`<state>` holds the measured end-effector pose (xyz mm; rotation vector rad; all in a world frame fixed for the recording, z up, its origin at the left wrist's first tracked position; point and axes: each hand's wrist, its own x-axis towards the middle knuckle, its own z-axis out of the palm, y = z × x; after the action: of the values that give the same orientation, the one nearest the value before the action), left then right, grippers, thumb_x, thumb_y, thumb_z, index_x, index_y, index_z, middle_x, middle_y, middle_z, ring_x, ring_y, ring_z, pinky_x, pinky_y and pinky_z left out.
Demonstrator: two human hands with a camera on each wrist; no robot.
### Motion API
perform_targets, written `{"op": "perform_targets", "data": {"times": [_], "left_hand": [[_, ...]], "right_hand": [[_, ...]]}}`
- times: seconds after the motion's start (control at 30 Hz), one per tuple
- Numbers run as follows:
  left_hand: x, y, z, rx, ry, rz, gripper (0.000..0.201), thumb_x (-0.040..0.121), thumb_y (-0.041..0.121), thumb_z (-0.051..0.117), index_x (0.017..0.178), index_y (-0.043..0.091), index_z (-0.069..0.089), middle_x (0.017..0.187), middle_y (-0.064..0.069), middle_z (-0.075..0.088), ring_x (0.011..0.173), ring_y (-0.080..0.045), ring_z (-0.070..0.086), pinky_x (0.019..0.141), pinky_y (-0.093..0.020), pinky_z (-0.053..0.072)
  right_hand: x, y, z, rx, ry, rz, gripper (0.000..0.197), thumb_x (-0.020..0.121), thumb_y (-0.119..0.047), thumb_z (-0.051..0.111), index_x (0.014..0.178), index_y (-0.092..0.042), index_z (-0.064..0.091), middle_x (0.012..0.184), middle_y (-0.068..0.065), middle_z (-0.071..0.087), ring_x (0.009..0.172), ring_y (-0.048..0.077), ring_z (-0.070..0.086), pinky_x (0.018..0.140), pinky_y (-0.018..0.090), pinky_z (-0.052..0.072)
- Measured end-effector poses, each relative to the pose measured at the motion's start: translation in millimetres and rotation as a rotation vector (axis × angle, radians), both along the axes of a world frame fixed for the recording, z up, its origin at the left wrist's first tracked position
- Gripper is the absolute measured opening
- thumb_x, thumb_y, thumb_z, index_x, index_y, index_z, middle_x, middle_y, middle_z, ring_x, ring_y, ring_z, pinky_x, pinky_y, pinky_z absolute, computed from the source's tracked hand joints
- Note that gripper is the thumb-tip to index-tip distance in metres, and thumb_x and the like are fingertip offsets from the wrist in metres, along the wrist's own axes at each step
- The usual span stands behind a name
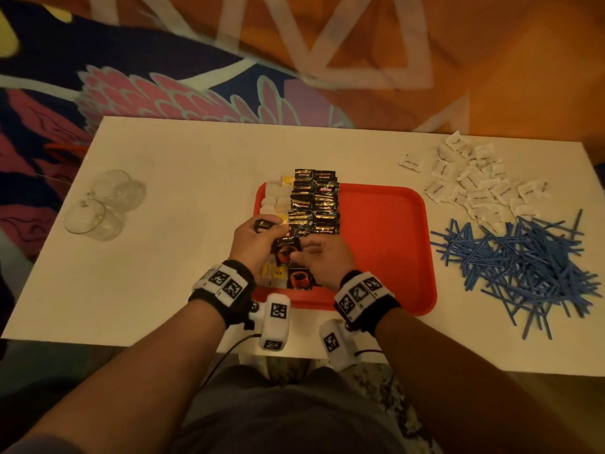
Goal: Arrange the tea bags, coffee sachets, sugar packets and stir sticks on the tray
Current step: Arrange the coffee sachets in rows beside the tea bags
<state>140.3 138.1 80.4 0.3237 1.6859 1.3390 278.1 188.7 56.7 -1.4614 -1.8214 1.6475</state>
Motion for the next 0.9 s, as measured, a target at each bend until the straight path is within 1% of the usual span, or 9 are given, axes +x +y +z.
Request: {"op": "perform_targets", "data": {"times": [0.13,0.23,0.3,0.43,0.53,0.63,0.7,0.8,0.9], "left_hand": [[0.1,2.8,2.7,-0.054,-0.042,0.001,0.022,0.083,-0.002,0.065,0.073,0.017,0.068,0.071,0.0,0.068,0.077,-0.022,0.066,0.07,-0.036,0.055],[-2.6,1.6,2.0,-0.021,-0.035,-0.046,0.007,0.084,0.014,0.077,0.081,0.018,0.072,0.086,-0.004,0.074,0.091,-0.026,0.07,0.083,-0.041,0.058],[-1.6,0.4,1.8,0.013,0.041,-0.107,0.008,0.082,0.019,0.08,0.086,0.019,0.073,0.095,-0.005,0.074,0.096,-0.024,0.069,0.087,-0.04,0.056],[-0.2,-0.6,-0.9,0.026,0.081,-0.151,0.01,0.082,0.017,0.077,0.078,0.026,0.075,0.09,-0.005,0.071,0.089,-0.028,0.065,0.077,-0.043,0.051],[-0.5,-2.8,-3.1,0.033,0.073,-0.119,0.014,0.084,0.019,0.074,0.076,0.03,0.076,0.089,-0.002,0.072,0.091,-0.03,0.066,0.08,-0.048,0.052],[-1.9,-10.1,-3.1,0.024,-0.02,-0.045,0.008,0.088,0.02,0.074,0.083,0.026,0.074,0.096,-0.006,0.074,0.097,-0.03,0.07,0.086,-0.045,0.056],[-5.4,-16.3,-8.4,0.012,-0.033,-0.068,0.006,0.089,0.017,0.073,0.091,0.022,0.072,0.1,-0.009,0.073,0.09,-0.025,0.071,0.074,-0.037,0.057],[-6.9,-22.8,-15.4,-0.057,0.013,-0.1,0.014,0.09,0.006,0.069,0.096,0.019,0.066,0.085,-0.008,0.067,0.057,-0.013,0.058,0.05,-0.022,0.047],[-4.1,-24.3,-21.7,-0.099,0.053,-0.103,0.016,0.092,0.004,0.067,0.096,0.019,0.064,0.076,-0.005,0.063,0.048,-0.01,0.052,0.045,-0.023,0.043]], "right_hand": [[-1.5,-0.3,7.1,0.089,0.028,0.076,0.014,0.081,-0.011,0.077,0.095,-0.011,0.074,0.087,-0.002,0.071,0.072,-0.003,0.06,0.065,0.004,0.046],[-2.0,0.4,7.2,0.083,0.03,0.042,0.012,0.082,-0.011,0.077,0.091,-0.018,0.072,0.08,-0.009,0.067,0.071,-0.003,0.061,0.066,0.009,0.048],[-2.1,0.2,5.7,0.09,0.025,0.06,0.01,0.082,-0.01,0.076,0.091,-0.014,0.074,0.083,-0.005,0.07,0.073,0.002,0.064,0.071,0.016,0.053],[-0.2,-4.5,4.7,0.128,0.038,0.104,0.013,0.081,-0.008,0.077,0.094,-0.009,0.075,0.084,-0.004,0.07,0.067,-0.01,0.059,0.065,0.004,0.046],[1.8,-8.2,4.0,0.114,0.03,0.092,0.015,0.082,-0.01,0.076,0.096,-0.008,0.075,0.085,-0.006,0.07,0.07,-0.005,0.06,0.067,0.005,0.049],[7.0,-8.8,-4.2,0.038,-0.007,0.025,0.013,0.084,-0.015,0.075,0.097,-0.013,0.074,0.093,0.0,0.073,0.08,0.008,0.066,0.068,0.019,0.054],[11.9,-9.3,-8.6,0.01,-0.016,0.0,0.013,0.084,-0.017,0.075,0.097,-0.015,0.073,0.095,0.001,0.072,0.085,0.011,0.066,0.068,0.02,0.05],[15.4,-13.7,-8.0,0.009,-0.006,0.05,0.008,0.084,-0.014,0.074,0.091,-0.018,0.073,0.086,-0.007,0.069,0.079,0.002,0.063,0.068,0.017,0.048],[13.7,-20.0,-11.5,0.04,-0.035,0.062,0.013,0.083,-0.015,0.076,0.095,-0.011,0.075,0.087,-0.003,0.071,0.078,0.004,0.064,0.071,0.018,0.054]]}}
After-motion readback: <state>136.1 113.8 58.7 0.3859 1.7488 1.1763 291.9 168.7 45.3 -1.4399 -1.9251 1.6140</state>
